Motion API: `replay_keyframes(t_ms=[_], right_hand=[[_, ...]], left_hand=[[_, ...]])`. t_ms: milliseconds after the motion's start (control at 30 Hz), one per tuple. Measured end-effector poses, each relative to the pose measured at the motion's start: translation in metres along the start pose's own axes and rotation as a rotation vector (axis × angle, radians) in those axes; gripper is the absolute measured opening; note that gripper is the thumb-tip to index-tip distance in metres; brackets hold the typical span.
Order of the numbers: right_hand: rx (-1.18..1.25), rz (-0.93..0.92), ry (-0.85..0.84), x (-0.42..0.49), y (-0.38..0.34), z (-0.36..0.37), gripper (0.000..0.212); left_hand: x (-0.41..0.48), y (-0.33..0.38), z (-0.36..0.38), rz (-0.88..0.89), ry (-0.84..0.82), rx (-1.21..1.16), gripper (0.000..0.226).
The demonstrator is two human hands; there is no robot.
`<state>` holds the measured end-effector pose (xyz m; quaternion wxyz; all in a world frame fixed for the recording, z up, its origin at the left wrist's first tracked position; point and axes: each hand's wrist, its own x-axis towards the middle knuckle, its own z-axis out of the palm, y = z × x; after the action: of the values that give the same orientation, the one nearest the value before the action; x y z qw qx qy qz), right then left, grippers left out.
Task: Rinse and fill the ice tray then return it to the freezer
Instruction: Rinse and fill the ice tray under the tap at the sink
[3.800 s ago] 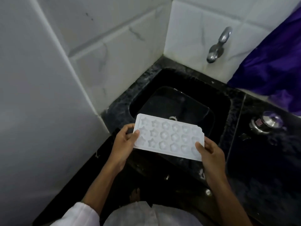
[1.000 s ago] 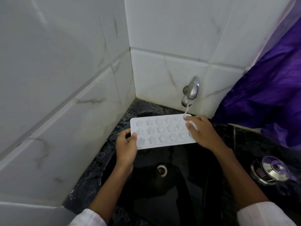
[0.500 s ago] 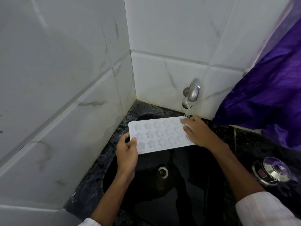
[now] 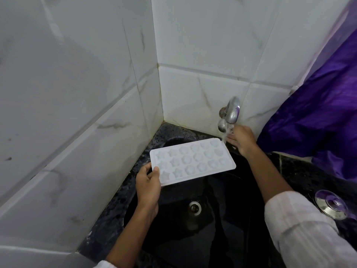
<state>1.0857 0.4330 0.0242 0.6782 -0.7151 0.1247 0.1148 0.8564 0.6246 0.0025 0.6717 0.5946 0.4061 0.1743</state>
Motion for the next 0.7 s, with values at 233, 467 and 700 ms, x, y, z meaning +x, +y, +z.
replay_keyframes(t_ms=[233,467,700], right_hand=[[0.106,0.135,-0.040,0.033,0.011,0.014,0.016],[0.213,0.194,-0.080,0.038,0.010,0.012,0.016],[0.270,0.196,-0.106,0.037,0.010,0.012,0.015]], left_hand=[[0.002,-0.003,0.002,-0.005,-0.028,-0.013,0.020],[0.003,-0.002,0.004,-0.013,-0.029,-0.020,0.023],[0.003,0.000,0.006,-0.025,-0.037,-0.043,0.019]])
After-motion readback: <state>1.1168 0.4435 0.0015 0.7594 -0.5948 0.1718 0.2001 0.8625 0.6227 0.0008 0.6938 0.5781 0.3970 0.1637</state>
